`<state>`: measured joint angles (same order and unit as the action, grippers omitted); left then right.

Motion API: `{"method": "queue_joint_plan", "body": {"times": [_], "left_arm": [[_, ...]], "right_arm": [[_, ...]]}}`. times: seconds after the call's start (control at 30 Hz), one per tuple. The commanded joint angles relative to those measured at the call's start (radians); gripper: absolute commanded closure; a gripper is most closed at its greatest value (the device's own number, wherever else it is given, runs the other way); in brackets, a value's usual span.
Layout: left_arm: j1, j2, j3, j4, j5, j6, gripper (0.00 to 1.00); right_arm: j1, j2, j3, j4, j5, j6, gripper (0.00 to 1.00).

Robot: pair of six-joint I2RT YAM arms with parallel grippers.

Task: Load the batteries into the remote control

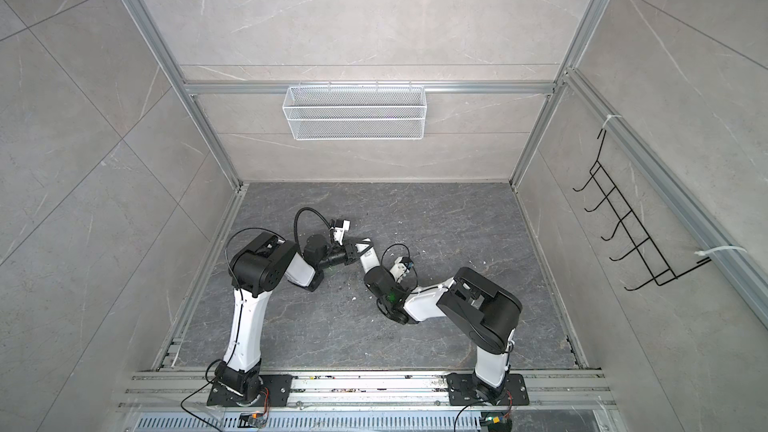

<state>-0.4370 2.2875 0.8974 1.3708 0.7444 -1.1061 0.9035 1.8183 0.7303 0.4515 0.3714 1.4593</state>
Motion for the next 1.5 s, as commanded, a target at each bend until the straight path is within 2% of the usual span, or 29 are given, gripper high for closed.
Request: {"method": "queue_joint_plan", "body": {"times": [0.0, 0.1, 0.27, 0.47, 0.83, 1.0, 1.13, 1.33, 1.47], "left_arm": [[-0.012, 0.072, -0.023, -0.015, 0.046, -0.086, 0.97], [-0.012, 0.074, -0.025, -0.016, 0.042, -0.081, 0.97], [-0.011, 0.072, -0.023, -0.016, 0.046, -0.087, 0.97], [-0.011, 0.072, -0.025, -0.016, 0.05, -0.091, 0.97], [-0.013, 0.074, -0.023, -0.007, 0.055, -0.106, 0.97], [-0.014, 0.071, -0.027, 0.024, 0.061, -0.134, 0.97], [-0.012, 0.063, -0.022, 0.042, 0.074, -0.178, 0.97], [-0.002, 0.052, -0.026, 0.043, 0.086, -0.222, 0.97], [0.009, 0.052, -0.027, 0.043, 0.088, -0.256, 0.96]], "right_arm": [[0.006, 0.007, -0.051, -0.096, -0.016, -0.005, 0.71], [0.005, -0.01, -0.051, -0.098, -0.004, -0.037, 0.71], [0.0, -0.019, 0.004, -0.102, -0.007, -0.159, 0.71], [-0.045, -0.011, 0.024, -0.027, -0.052, -0.254, 0.71], [-0.077, 0.015, 0.091, 0.002, -0.115, -0.261, 0.71], [-0.093, 0.004, 0.108, 0.063, -0.191, -0.323, 0.71], [-0.109, -0.031, 0.133, -0.016, -0.242, -0.35, 0.67], [-0.125, -0.094, 0.182, -0.227, -0.285, -0.343, 0.66], [-0.125, -0.148, 0.196, -0.303, -0.295, -0.386, 0.66]]}}
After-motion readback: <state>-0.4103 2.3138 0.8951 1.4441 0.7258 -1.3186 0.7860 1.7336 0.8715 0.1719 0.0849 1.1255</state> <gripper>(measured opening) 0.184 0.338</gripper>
